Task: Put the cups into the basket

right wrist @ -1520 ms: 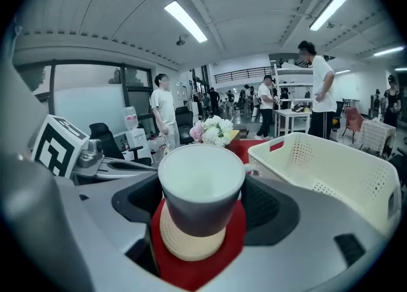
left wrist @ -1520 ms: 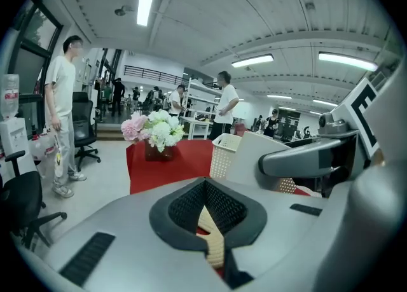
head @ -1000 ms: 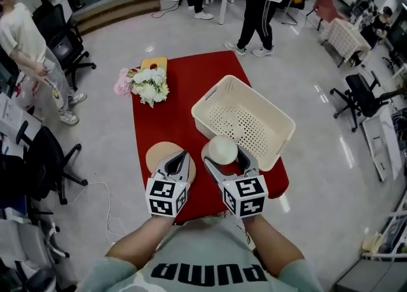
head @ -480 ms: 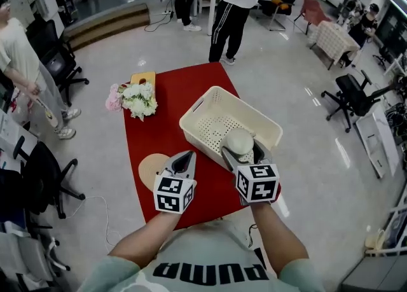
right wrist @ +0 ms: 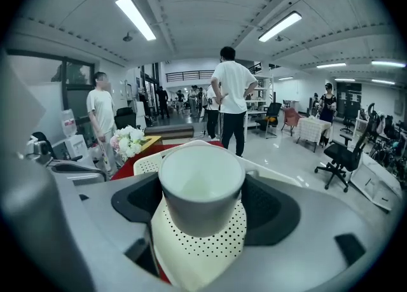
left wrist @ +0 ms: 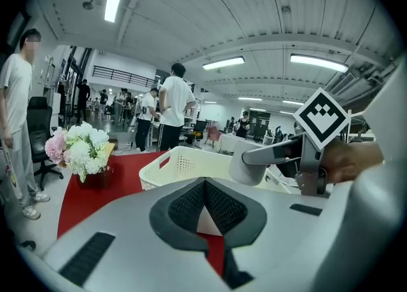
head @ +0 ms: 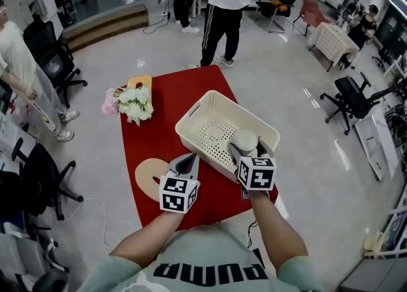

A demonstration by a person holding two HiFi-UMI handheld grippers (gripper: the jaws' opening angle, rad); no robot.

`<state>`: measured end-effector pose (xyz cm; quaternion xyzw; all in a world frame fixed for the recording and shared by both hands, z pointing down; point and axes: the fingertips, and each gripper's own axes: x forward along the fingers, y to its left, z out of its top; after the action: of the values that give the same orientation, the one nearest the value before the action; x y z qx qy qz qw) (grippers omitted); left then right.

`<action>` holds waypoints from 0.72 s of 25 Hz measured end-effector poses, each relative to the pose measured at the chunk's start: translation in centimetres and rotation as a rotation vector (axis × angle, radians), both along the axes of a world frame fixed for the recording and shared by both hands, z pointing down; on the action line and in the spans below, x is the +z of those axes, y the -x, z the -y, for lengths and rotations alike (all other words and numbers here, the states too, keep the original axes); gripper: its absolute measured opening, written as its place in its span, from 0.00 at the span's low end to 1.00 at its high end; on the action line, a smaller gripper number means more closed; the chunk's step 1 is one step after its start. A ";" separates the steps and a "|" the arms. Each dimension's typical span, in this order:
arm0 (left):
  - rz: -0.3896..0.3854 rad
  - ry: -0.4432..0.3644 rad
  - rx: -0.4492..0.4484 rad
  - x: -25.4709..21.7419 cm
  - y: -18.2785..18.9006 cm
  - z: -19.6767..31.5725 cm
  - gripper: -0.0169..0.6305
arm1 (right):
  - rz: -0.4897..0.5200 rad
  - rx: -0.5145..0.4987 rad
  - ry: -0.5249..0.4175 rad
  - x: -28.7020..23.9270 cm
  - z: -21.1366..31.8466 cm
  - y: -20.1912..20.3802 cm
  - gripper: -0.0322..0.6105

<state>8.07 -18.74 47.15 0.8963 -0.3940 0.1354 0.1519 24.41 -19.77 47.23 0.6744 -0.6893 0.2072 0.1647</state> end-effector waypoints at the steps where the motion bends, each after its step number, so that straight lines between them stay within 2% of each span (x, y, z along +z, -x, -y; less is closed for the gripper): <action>1: 0.005 0.002 -0.003 0.2 0.0 0.2 0.03 | -0.005 0.002 0.010 0.4 0.3 -0.2 0.65; 11: 0.038 0.031 -0.030 1.8 0.5 1.7 0.03 | -0.047 -0.010 0.129 5.5 3.0 -1.4 0.65; 18: 0.049 0.061 -0.042 3.1 0.5 2.5 0.03 | -0.053 -0.015 0.172 7.3 5.2 -2.3 0.65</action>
<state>7.59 -21.29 50.26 0.8792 -0.4121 0.1660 0.1724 26.68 -25.01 54.54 0.6577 -0.6695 0.2464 0.2416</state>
